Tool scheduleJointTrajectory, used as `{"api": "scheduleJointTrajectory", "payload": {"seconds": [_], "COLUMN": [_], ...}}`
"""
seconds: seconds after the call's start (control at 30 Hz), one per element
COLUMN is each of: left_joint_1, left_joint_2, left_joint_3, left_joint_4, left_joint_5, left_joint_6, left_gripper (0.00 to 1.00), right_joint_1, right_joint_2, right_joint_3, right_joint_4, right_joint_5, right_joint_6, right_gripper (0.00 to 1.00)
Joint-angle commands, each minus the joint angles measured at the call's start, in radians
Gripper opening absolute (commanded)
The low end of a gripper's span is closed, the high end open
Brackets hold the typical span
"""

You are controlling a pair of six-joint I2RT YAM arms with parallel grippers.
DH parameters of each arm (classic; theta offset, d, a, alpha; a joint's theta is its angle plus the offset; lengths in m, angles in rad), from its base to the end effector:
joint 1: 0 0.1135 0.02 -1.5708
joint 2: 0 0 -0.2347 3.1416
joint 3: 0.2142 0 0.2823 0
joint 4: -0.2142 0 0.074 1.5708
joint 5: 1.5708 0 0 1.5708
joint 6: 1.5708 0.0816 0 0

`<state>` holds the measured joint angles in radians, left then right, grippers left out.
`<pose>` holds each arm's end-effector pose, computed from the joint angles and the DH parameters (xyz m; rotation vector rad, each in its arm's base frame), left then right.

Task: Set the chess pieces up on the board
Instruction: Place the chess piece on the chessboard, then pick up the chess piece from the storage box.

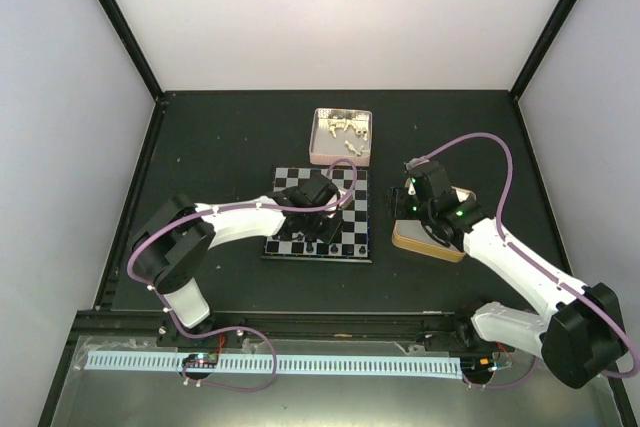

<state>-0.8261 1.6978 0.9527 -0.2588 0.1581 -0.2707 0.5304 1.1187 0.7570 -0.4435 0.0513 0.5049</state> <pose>0.2455 -0.2853 0.0730 0.7935 2.5582 -0.5877 0.2647 0.1504 0.1710 -0.0058 2.4182 0.4279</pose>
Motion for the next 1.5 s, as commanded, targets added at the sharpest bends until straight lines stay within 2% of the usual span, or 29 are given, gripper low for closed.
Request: {"api": "scheduleJointTrajectory", "payload": {"seconds": [0.0, 0.17, 0.3, 0.37, 0.47, 0.57, 0.8, 0.97, 1.13, 1.37, 1.47], "left_joint_1": [-0.005, -0.006, -0.006, -0.005, -0.006, -0.003, 0.008, 0.016, 0.019, 0.024, 0.025], "left_joint_2": [-0.013, -0.016, -0.028, -0.043, -0.061, -0.083, -0.166, -0.222, -0.257, -0.267, -0.265], "left_joint_3": [0.024, 0.030, 0.050, 0.057, 0.071, 0.078, 0.075, 0.075, 0.072, 0.067, 0.070], "left_joint_4": [-0.043, -0.054, -0.059, -0.060, -0.071, -0.078, -0.088, -0.079, -0.080, -0.079, -0.078], "left_joint_5": [0.010, 0.013, 0.048, 0.056, 0.058, 0.047, -0.033, -0.035, -0.023, -0.017, -0.016], "left_joint_6": [0.016, 0.024, 0.028, 0.025, 0.024, 0.017, -0.020, -0.032, -0.037, -0.034, -0.032], "left_gripper": [0.05, 0.19, 0.24, 0.25, 0.26, 0.29, 0.38, 0.38, 0.38, 0.38, 0.38], "right_joint_1": [-0.004, -0.004, -0.004, -0.004, -0.016, -0.086, -0.269, -0.331, -0.379, -0.391, -0.393], "right_joint_2": [0.013, 0.026, 0.035, 0.034, 0.029, 0.032, 0.123, 0.252, 0.362, 0.432, 0.442], "right_joint_3": [-0.001, 0.004, 0.014, 0.025, 0.036, 0.017, -0.037, -0.029, -0.015, -0.014, -0.008], "right_joint_4": [0.005, 0.005, -0.005, -0.033, -0.093, -0.138, -0.155, -0.099, -0.048, 0.006, 0.012], "right_joint_5": [0.028, 0.026, 0.033, 0.082, 0.232, 0.290, 0.225, 0.146, 0.081, 0.029, 0.030], "right_joint_6": [0.015, 0.017, 0.029, 0.061, 0.143, 0.204, 0.183, 0.157, 0.148, 0.133, 0.134], "right_gripper": [0.63, 0.63, 0.63, 0.63, 0.64, 0.64, 0.63, 0.52, 0.34, 0.21, 0.19]}}
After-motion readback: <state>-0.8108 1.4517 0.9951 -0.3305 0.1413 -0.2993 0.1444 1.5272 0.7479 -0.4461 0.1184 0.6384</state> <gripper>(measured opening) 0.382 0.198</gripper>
